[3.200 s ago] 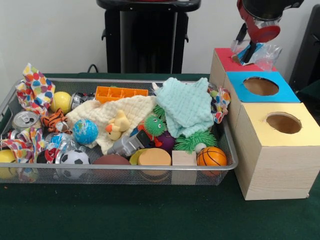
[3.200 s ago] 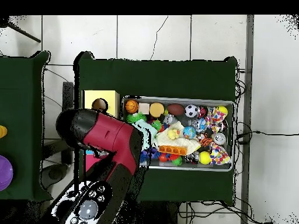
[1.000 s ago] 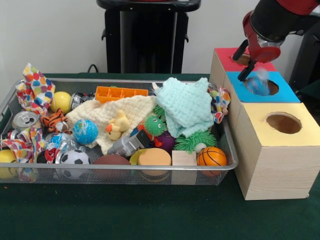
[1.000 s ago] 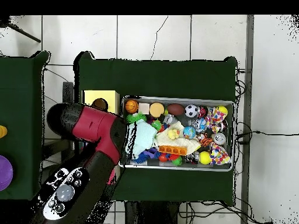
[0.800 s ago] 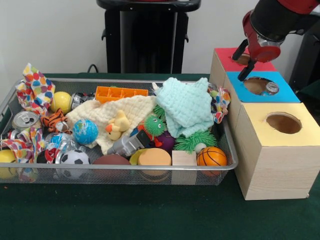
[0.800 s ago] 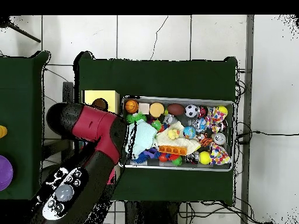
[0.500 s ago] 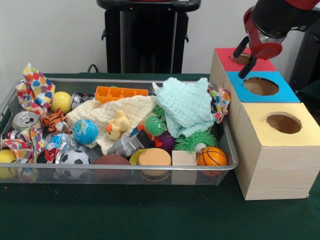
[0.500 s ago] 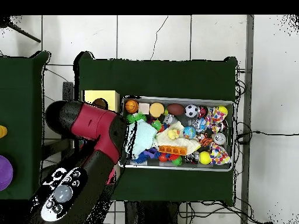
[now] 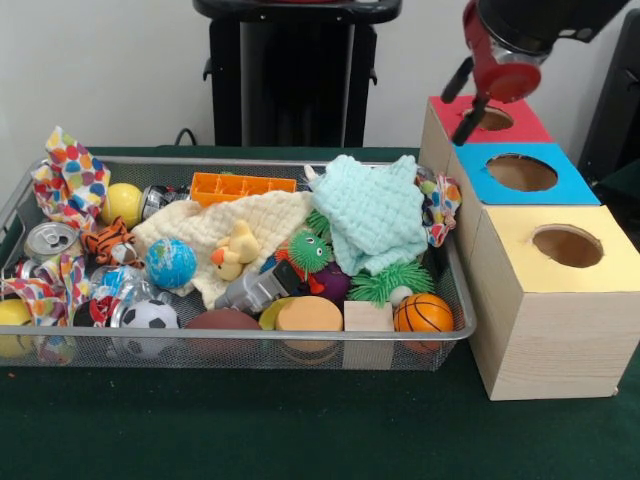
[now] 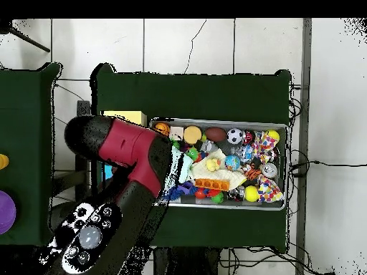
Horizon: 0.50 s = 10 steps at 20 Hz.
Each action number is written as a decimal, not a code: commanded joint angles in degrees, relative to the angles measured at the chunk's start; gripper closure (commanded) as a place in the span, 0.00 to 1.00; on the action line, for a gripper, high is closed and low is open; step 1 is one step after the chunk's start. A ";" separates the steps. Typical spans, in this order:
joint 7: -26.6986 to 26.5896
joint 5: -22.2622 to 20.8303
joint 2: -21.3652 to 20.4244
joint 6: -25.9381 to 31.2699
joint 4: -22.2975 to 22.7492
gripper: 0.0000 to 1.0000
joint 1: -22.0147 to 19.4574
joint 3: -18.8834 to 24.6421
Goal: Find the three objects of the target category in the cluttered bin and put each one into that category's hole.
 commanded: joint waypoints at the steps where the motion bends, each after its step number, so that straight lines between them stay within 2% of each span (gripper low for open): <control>1: -6.82 -9.58 -1.59 -8.88 -1.75 0.00 -7.44 2.04; 10: -11.41 -16.92 -3.72 -22.38 0.92 0.00 -14.04 9.27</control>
